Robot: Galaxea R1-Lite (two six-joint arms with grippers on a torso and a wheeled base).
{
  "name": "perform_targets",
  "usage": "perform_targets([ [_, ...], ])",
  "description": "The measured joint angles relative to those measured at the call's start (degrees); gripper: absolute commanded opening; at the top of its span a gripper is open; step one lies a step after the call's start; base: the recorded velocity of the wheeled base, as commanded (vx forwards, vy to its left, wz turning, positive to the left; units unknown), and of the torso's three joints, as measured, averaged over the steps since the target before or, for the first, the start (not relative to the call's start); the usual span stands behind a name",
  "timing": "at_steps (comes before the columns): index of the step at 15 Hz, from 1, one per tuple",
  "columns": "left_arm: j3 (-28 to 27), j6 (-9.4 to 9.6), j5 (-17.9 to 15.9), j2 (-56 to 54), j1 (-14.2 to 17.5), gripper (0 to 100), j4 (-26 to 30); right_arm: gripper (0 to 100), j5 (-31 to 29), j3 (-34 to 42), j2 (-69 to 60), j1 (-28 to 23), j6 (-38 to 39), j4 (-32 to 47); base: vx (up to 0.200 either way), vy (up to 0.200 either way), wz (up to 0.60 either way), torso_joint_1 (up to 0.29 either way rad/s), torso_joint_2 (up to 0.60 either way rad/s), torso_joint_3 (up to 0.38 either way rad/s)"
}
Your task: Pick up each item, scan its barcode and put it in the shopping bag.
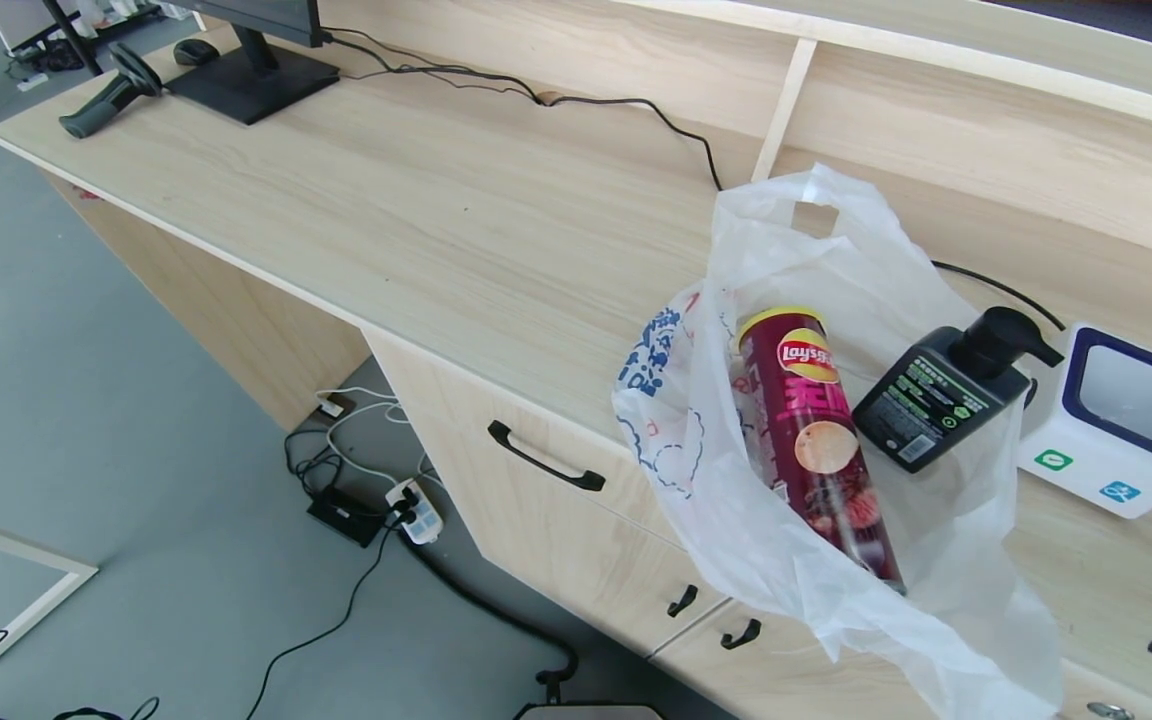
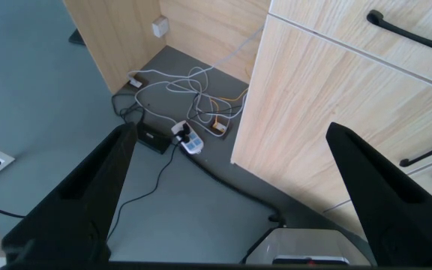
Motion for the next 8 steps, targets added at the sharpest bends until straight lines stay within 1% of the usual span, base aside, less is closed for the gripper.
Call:
perform_targets([
  [2, 0.00, 0.01, 0.00, 0.00, 0.04, 100, 0.00, 100, 0.38, -1.79, -13.95, 1.16, -0.02, 23.13, 0.000, 0.000, 0.00, 0.000, 0.00, 0.000],
  [3, 0.00, 0.00, 0.00, 0.00, 0.04, 100, 0.00, 100, 0.51, -2.65, -18.62, 1.65, 0.07, 29.39, 0.000, 0.000, 0.00, 0.000, 0.00, 0.000],
  [4, 0.00, 0.01, 0.00, 0.00, 0.04, 100, 0.00, 100, 0.27, -3.54, -22.88, 1.84, 0.95, 31.99, 0.000, 0.000, 0.00, 0.000, 0.00, 0.000],
  [5, 0.00, 0.00, 0.00, 0.00, 0.04, 100, 0.00, 100, -1.38, -3.91, -25.06, 1.24, 2.86, 32.32, 0.000, 0.000, 0.00, 0.000, 0.00, 0.000],
  [6, 0.00, 0.00, 0.00, 0.00, 0.04, 100, 0.00, 100, -4.46, -4.11, -26.22, -0.80, 4.86, 32.16, 0.000, 0.000, 0.00, 0.000, 0.00, 0.000],
  [7, 0.00, 0.01, 0.00, 0.00, 0.01, 100, 0.00, 100, -7.67, -4.11, -26.64, -2.40, 5.88, 31.93, 0.000, 0.000, 0.00, 0.000, 0.00, 0.000],
  [8, 0.00, 0.00, 0.02, 0.00, 0.00, 100, 0.02, 100, -14.95, -4.06, -26.93, -3.28, 6.23, 31.42, 0.000, 0.000, 0.00, 0.000, 0.00, 0.000],
])
